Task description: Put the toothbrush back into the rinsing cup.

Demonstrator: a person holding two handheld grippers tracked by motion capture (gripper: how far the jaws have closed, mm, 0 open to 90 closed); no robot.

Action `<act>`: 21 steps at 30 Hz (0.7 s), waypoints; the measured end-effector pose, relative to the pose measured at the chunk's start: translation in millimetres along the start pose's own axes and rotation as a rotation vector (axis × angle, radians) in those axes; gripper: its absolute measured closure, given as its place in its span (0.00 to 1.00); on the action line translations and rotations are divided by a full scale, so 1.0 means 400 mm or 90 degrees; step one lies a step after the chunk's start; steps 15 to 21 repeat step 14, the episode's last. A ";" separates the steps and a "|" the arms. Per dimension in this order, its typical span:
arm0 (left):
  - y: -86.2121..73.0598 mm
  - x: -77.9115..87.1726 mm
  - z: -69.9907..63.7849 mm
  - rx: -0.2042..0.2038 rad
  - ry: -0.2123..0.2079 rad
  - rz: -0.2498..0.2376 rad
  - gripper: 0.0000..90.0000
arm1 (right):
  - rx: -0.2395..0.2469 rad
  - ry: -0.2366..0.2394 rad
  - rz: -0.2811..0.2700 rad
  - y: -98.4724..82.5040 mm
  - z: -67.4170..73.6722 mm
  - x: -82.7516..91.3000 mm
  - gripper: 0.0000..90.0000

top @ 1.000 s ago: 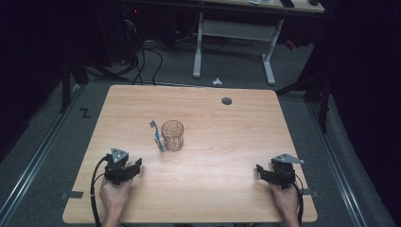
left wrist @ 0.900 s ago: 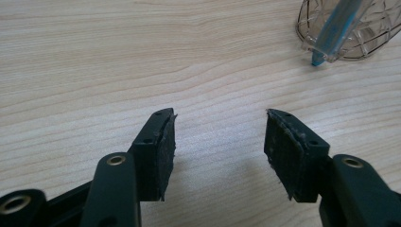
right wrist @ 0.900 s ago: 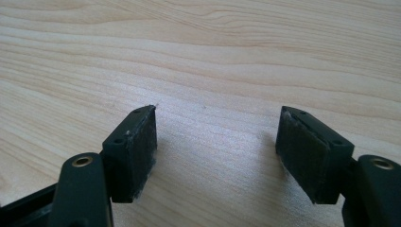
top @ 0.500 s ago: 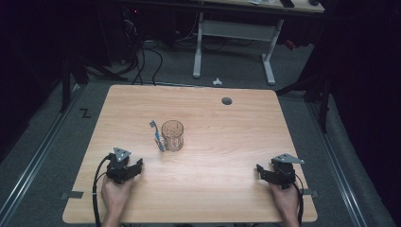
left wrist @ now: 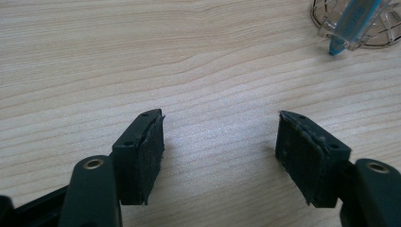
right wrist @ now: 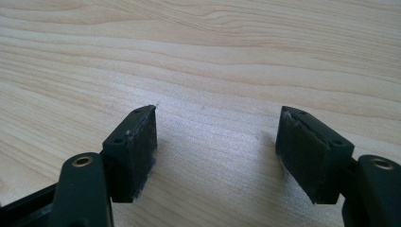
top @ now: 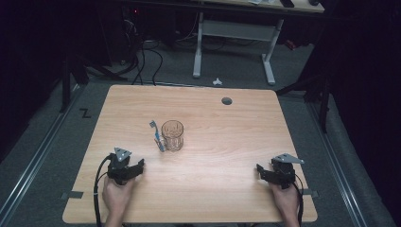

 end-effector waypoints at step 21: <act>0.000 0.000 0.000 -0.003 -0.004 0.002 0.36 | -0.003 -0.001 0.000 0.000 -0.002 0.000 0.34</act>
Point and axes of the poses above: each handheld gripper's, and its own axes: x roughly backward along the jaws, y roughly out of its top, z roughly to its left, the point moved 2 cm from there along -x, roughly forward along the jaws, and after that the axes turned 7 degrees about x, right-handed, at the moved point
